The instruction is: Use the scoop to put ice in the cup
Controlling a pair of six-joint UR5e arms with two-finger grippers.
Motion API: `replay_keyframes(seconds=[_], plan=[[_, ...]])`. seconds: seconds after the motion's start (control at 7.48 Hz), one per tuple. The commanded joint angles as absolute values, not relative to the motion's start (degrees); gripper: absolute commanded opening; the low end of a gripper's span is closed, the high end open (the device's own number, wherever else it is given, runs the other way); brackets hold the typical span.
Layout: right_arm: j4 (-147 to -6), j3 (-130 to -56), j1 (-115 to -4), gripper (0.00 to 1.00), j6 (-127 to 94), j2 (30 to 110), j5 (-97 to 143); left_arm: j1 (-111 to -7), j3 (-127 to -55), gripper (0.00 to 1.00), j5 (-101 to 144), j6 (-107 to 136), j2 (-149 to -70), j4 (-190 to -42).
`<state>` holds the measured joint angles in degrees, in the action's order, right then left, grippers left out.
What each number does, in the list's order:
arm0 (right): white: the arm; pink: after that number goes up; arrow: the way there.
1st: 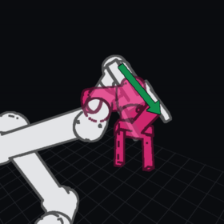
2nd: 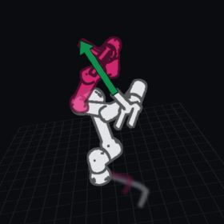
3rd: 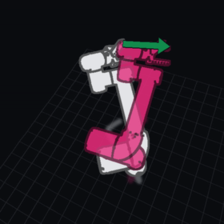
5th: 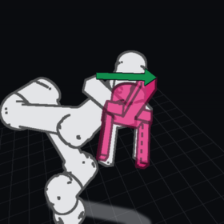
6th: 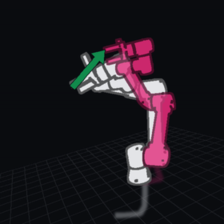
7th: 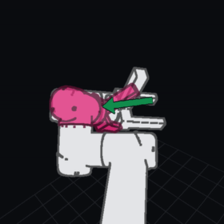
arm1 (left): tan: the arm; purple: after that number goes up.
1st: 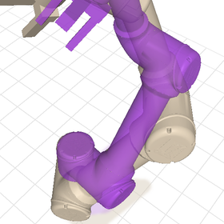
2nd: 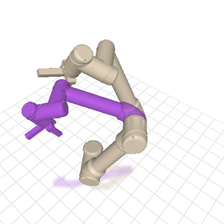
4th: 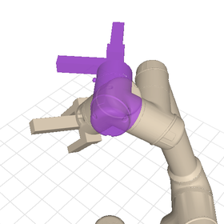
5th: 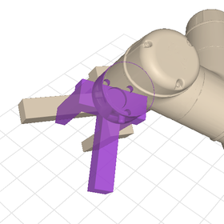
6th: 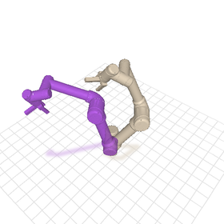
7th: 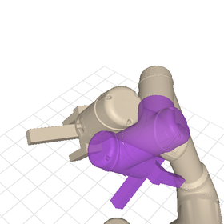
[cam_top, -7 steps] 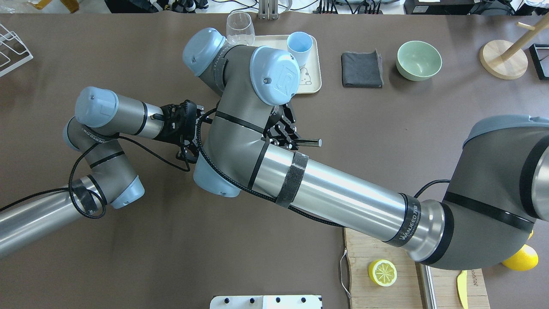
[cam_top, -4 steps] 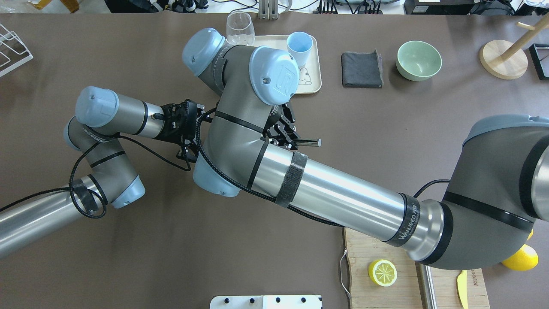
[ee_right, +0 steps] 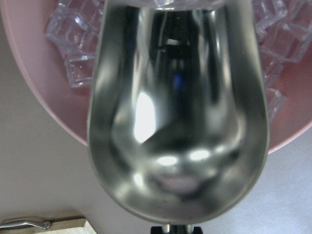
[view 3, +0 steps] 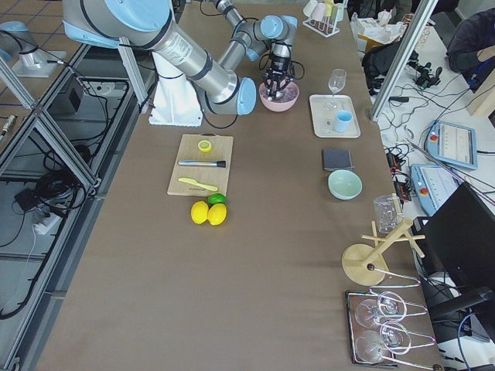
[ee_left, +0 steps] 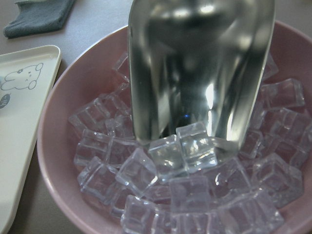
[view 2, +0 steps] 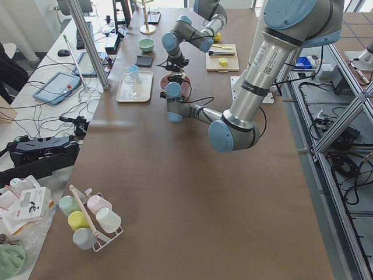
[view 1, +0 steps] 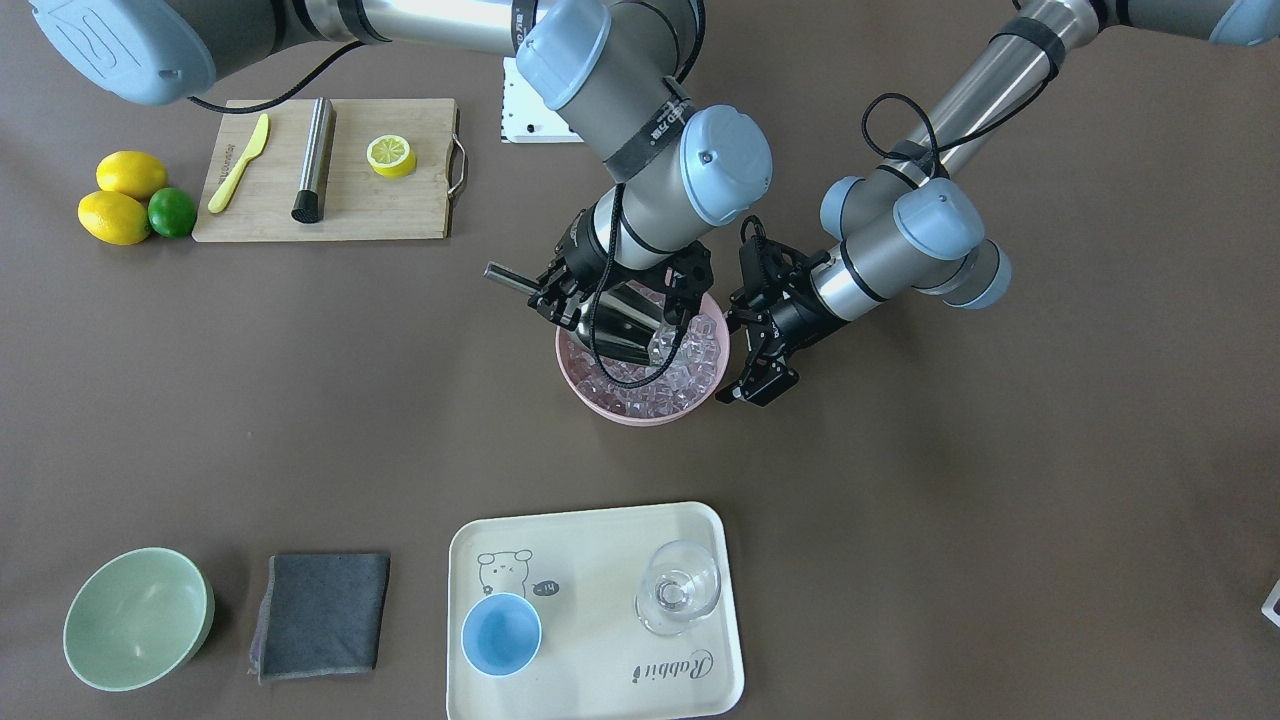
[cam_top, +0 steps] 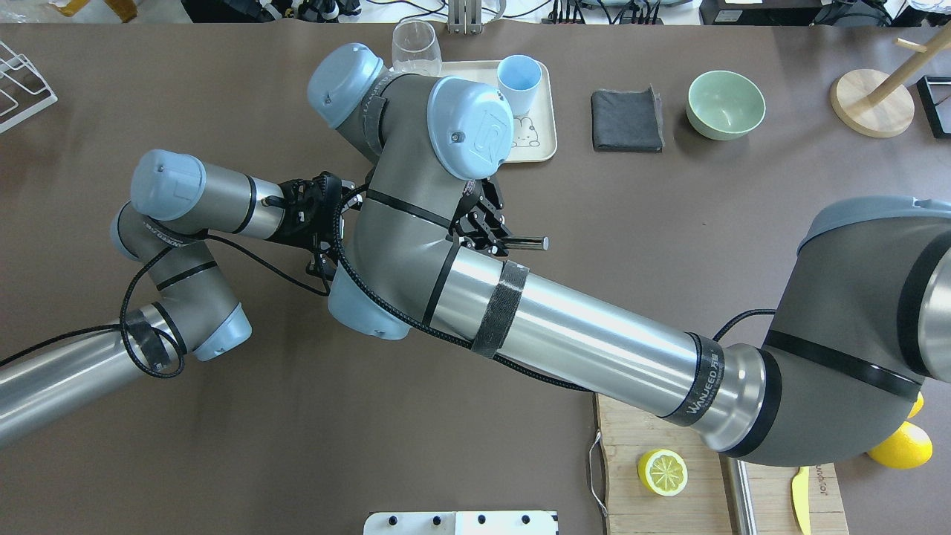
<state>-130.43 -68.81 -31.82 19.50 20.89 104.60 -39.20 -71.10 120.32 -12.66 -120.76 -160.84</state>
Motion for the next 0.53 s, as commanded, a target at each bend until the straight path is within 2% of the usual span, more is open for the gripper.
replay_keyframes(seconds=[0.0,0.4], plan=[[-129.0,-68.7,-31.8,0.0,19.4,20.8,104.5,-39.2,-71.1,0.97,120.3,-12.7,-120.8,-160.9],[-127.5,-72.1,-31.8,0.0,19.3,21.9,104.4,-39.3,-71.1,0.97,120.3,-12.7,-120.8,-160.9]])
